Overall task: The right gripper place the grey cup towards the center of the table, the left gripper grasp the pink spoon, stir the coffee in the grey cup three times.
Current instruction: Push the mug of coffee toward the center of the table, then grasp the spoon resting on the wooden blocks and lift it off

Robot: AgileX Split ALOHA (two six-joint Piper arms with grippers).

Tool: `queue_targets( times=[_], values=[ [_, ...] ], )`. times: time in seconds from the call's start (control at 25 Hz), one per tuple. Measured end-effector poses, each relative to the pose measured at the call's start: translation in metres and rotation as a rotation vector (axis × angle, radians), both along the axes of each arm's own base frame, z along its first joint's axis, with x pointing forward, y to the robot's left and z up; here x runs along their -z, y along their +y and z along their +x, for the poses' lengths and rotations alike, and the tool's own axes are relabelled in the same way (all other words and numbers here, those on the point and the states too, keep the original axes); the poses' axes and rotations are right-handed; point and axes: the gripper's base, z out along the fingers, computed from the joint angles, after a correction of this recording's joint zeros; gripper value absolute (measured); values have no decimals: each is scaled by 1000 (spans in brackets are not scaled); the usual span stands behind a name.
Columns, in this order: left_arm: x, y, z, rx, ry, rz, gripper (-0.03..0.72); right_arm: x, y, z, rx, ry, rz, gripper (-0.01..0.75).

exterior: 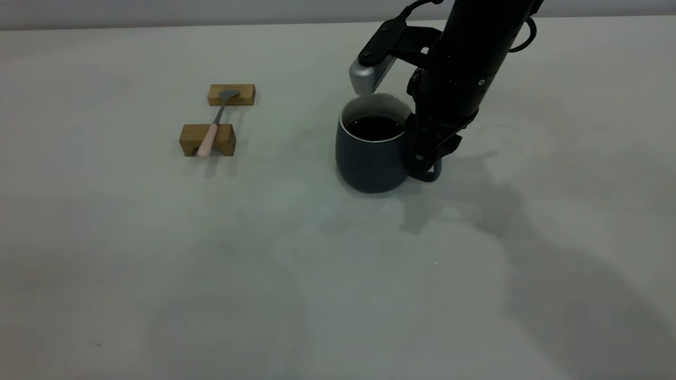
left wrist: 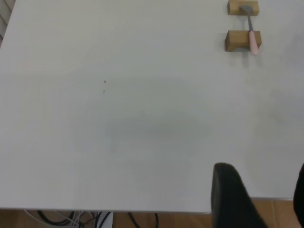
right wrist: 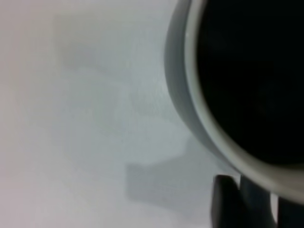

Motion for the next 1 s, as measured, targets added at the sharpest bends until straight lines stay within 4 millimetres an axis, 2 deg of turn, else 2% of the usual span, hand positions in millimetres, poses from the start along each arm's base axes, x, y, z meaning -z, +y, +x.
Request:
queue_targets(
  times=[0.16, 0.24, 0.32, 0.44, 0.56, 0.72, 0.88, 1.0],
  values=[
    [0, 0, 0, 0, 0, 0, 402, -10, 0, -2, -3, 17, -2, 660],
    [0, 0, 0, 0, 0, 0, 402, -28, -1, -5, -32, 40, -19, 711],
    [0, 0, 0, 0, 0, 0, 402, -57, -5, -8, -73, 36, -49, 724],
    [0, 0, 0, 0, 0, 0, 402, -118, -12, -19, -64, 20, -66, 721],
    [0, 0, 0, 0, 0, 0, 402, -177, -23, -38, 18, 25, -63, 707],
    [0, 0, 0, 0, 0, 0, 402, -244, -43, -71, 195, 19, -69, 701],
    [0, 0, 0, 0, 0, 0, 402, -292, -61, -102, 372, -26, -28, 700],
    [0, 0, 0, 0, 0, 0, 402, -317, -73, -127, 420, -76, 29, 700]
  ],
)
